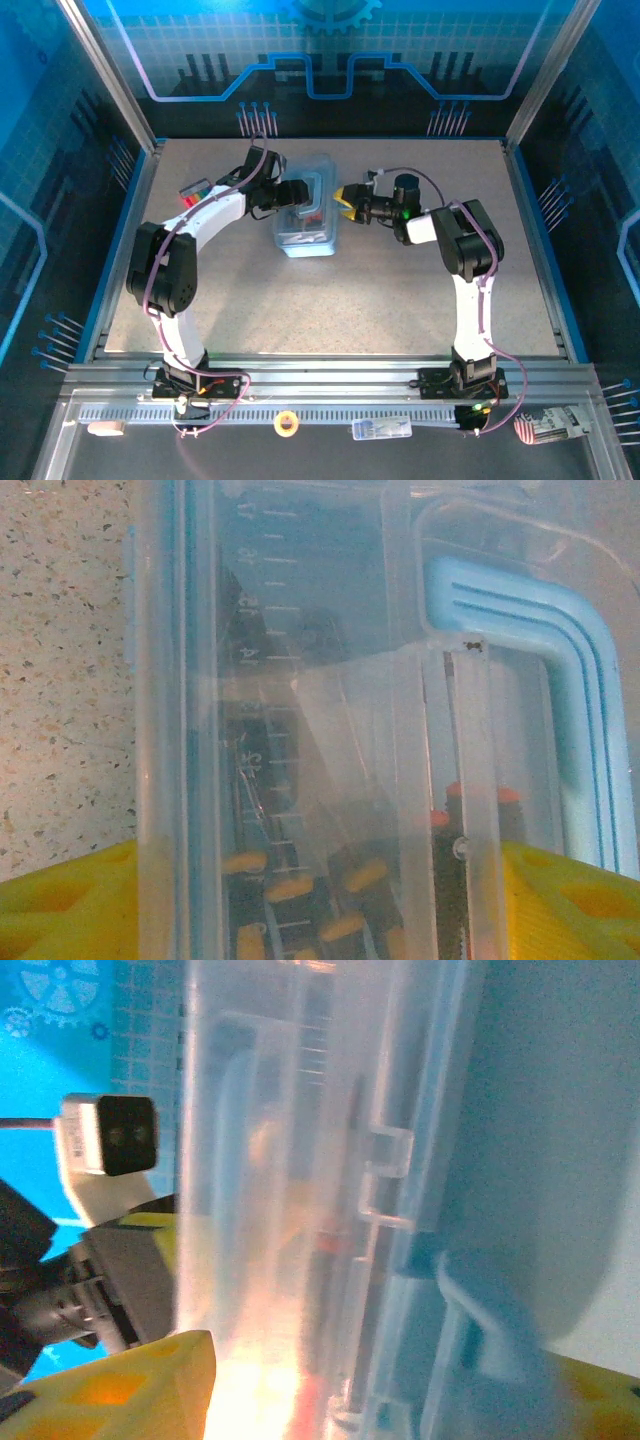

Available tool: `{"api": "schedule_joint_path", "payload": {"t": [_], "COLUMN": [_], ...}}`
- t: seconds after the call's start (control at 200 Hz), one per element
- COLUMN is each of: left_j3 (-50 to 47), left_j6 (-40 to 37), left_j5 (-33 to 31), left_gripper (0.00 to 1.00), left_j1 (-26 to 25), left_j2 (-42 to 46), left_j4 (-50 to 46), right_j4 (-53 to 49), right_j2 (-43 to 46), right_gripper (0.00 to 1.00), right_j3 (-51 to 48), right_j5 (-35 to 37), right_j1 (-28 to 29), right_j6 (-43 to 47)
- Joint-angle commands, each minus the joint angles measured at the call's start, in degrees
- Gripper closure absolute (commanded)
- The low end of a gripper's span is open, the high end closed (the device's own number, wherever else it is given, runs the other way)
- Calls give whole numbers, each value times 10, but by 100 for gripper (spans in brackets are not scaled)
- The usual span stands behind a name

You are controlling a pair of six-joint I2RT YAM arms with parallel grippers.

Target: Pack the tool kit

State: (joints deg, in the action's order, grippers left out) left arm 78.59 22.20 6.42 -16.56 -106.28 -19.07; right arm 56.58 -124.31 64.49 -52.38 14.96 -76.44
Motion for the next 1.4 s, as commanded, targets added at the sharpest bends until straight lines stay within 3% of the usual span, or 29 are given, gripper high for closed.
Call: {"api": "schedule_joint_path", "payload": {"t": [0.0, 0.125, 0.475, 0.81, 0.971, 1.241, 1.396], "left_j3": [-56, -56, -51, -47, -54, -54, -52], "left_j6": [3, 4, 4, 5, 4, 4, 4], "left_j5": [7, 8, 6, 11, 11, 12, 14], "left_gripper": [63, 63, 63, 63, 63, 64, 64], "left_j1": [-1, 0, -1, -1, -1, -1, -1], "left_j2": [-82, -82, -84, -88, -89, -89, -90], "left_j4": [-120, -119, -126, -124, -120, -117, -115], "right_j4": [59, 28, -264, -239, -223, -390, -404], "right_j2": [43, 63, 126, 64, 75, 84, 74], "right_gripper": [38, 38, 38, 52, 57, 49, 45], "right_j3": [-5, -16, -4, 32, 15, 47, 62], "right_j5": [-16, -14, 30, 23, 37, 74, 68], "right_j1": [0, -8, -22, 1, 1, 2, 10], "right_j6": [-15, 10, 205, 177, 164, 274, 287]}}
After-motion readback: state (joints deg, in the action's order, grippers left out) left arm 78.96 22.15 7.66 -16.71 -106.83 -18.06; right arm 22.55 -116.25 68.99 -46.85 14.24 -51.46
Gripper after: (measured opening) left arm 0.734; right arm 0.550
